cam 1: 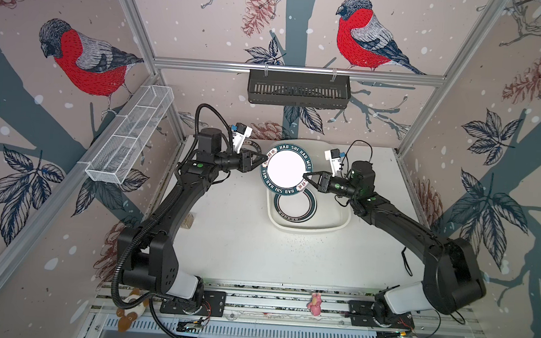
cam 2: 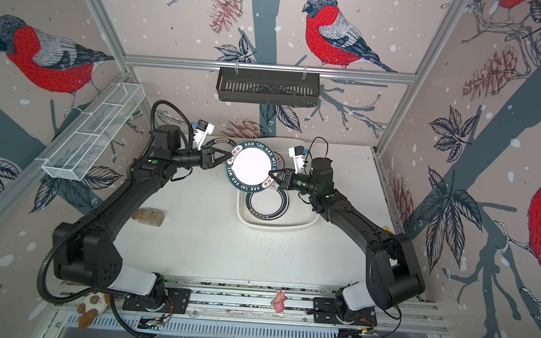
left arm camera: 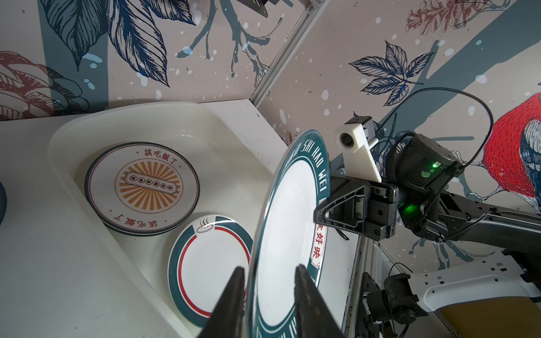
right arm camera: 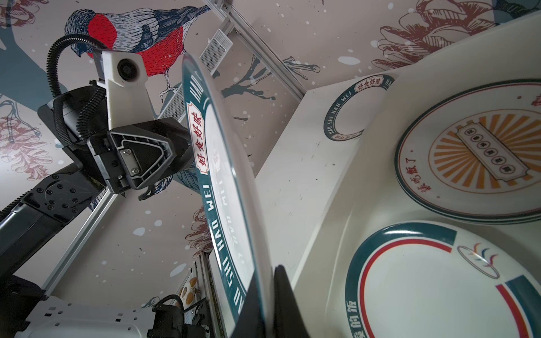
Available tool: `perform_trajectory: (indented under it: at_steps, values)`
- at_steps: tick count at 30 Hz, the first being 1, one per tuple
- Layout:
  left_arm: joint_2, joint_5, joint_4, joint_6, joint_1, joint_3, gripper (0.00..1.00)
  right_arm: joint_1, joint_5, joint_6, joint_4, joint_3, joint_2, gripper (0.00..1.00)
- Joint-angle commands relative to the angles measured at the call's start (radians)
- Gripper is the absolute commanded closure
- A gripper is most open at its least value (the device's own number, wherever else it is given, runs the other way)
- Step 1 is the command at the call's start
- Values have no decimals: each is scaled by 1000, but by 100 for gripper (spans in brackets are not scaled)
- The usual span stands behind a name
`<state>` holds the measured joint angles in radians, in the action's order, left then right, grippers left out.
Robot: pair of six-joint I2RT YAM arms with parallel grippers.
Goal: Place the plates into the plastic bin on the countertop
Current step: Place the plate in the plastic bin.
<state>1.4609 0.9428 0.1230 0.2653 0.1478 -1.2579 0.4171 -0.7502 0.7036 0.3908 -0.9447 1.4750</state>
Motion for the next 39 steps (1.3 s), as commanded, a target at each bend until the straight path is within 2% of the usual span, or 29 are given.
perform_trajectory:
  at_steps: [1, 4, 12, 18, 26, 39]
  values:
    - [-9, -5, -7, 2, -1, -4, 57, -6, -9, 2, 42, -1, 1, 95]
    - [-11, -24, 13, -13, -1, -11, 51, -16, -14, 0, 40, 3, 0, 95]
    - [-29, -82, 45, -33, -26, -21, 49, -93, -28, -27, -8, 23, -21, 95]
    - [-45, -73, 11, -8, -61, 17, 49, -137, -2, -111, -154, 12, -11, 95]
    - [-48, -69, 1, -1, -66, 27, 48, -155, 23, -178, -292, -16, 47, 95]
    - [-51, -63, -10, 3, -65, 38, 48, -161, 66, -209, -423, -94, 173, 93]
